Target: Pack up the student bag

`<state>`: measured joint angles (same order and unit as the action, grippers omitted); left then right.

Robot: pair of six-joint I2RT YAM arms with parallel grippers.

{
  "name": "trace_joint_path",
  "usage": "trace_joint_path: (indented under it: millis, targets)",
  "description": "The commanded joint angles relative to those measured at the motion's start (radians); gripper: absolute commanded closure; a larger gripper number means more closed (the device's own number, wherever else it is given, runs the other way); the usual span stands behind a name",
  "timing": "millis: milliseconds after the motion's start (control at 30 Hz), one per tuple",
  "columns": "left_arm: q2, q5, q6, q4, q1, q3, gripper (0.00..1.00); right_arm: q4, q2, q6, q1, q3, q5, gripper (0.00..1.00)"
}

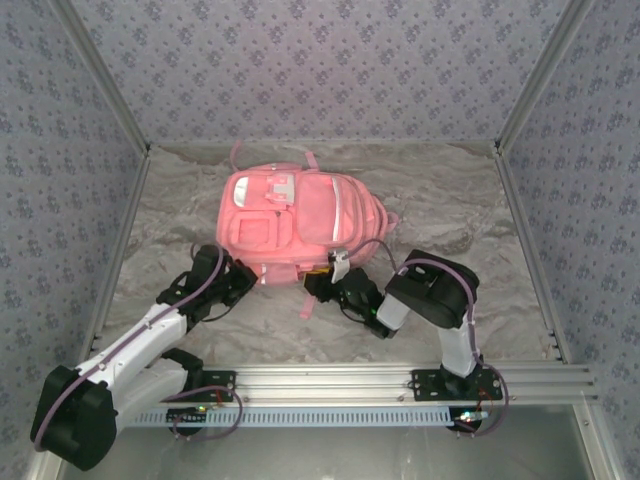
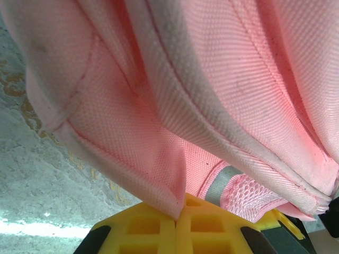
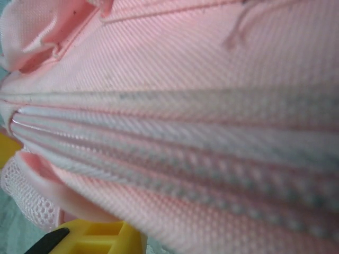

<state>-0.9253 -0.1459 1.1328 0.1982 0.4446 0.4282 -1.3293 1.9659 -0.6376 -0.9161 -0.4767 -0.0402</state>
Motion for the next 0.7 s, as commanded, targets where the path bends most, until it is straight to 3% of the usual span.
trace_joint_path:
  millis: [0, 133, 300, 433, 567, 667]
  targets:
    - [0.01, -0.027, -0.022, 0.042, -0.005, 0.012, 1.0, -0.027, 0.021, -0.099, 0.006, -0.05, 0.041, 0.68]
    - [0.008, -0.029, -0.019, 0.036, -0.005, 0.012, 1.0, 0.075, 0.019, -0.169, 0.02, -0.095, 0.093, 0.68]
    - [0.011, -0.027, -0.025, 0.048, -0.007, 0.024, 1.0, 0.071, 0.0, -0.207, 0.032, -0.06, 0.104, 0.67]
    - [0.01, -0.027, -0.025, 0.05, -0.007, 0.03, 1.0, 0.041, -0.009, -0.265, 0.058, -0.02, 0.135, 0.68]
    - [0.008, -0.028, -0.025, 0.045, -0.01, 0.027, 1.0, -0.022, 0.019, -0.302, 0.075, -0.011, 0.204, 0.76]
    - [0.009, -0.031, -0.024, 0.044, -0.012, 0.024, 1.0, -0.07, 0.046, -0.326, 0.078, -0.015, 0.24, 0.75]
